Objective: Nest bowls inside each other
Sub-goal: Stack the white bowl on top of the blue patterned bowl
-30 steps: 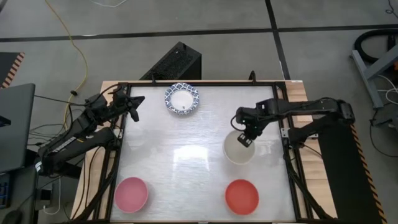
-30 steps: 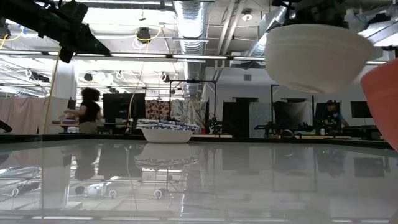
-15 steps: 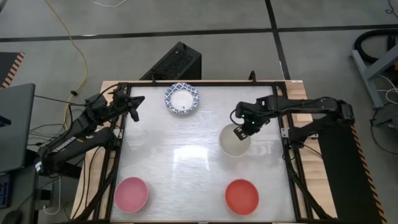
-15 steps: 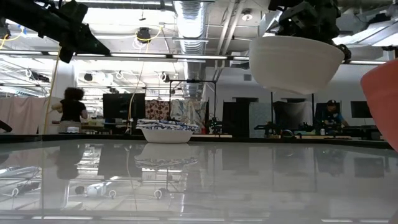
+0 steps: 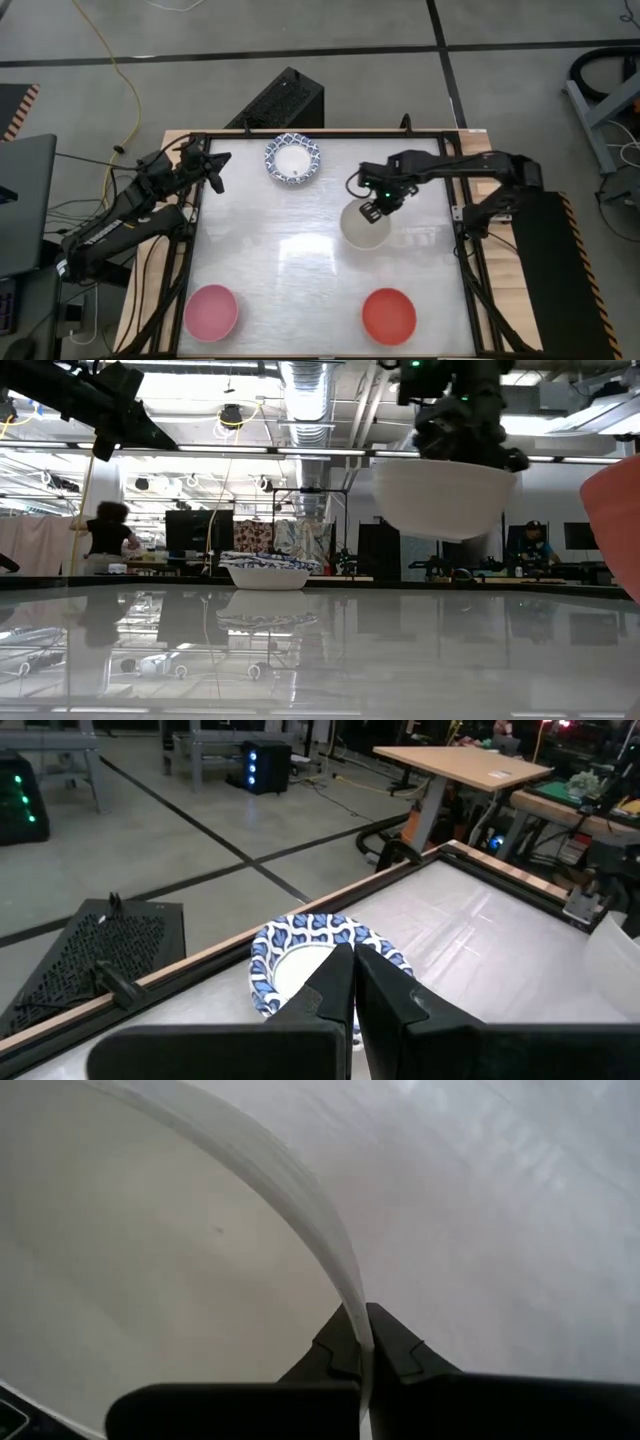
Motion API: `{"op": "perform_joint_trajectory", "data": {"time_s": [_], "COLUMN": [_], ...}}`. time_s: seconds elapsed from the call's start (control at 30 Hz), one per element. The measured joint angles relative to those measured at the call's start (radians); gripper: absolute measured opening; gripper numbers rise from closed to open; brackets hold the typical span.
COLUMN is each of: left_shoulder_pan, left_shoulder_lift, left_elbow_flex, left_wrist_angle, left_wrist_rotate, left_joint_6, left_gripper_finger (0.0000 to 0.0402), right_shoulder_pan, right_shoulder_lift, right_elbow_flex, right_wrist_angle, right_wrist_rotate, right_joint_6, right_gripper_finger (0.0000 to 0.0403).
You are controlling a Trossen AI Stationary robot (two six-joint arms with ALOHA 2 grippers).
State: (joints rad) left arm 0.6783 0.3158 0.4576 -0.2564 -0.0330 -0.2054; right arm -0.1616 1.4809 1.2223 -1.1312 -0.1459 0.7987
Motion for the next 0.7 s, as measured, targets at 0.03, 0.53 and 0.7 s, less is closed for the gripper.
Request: {"op": "perform_joint_trajectory", "data": {"time_s": [0.03, 0.53, 0.7], "left_shoulder_pan": [0.000, 0.000, 0.000], "left_shoulder_lift": [0.000, 0.000, 0.000], "left_elbow_flex": [0.000, 0.000, 0.000], "left_wrist_angle": [0.000, 0.000, 0.000], "left_wrist_rotate": [0.000, -0.001, -0.001], "left_joint_6": [0.000, 0.000, -0.001], "left_gripper_finger": [0.0000, 0.0000, 0.0000], "right_shoulder_pan": [0.000, -0.060, -0.082], "right_shoulder_lift": [0.020, 0.330, 0.427], "right_elbow_flex": [0.025, 0.400, 0.522], "right_wrist_angle": [-0.009, -0.089, -0.096], "right_wrist_rotate": [0.000, 0.017, 0.016], "right_joint_6": [-0.022, -0.322, -0.397], "right_gripper_finger": [0.0011, 0.0010, 0.0010]}}
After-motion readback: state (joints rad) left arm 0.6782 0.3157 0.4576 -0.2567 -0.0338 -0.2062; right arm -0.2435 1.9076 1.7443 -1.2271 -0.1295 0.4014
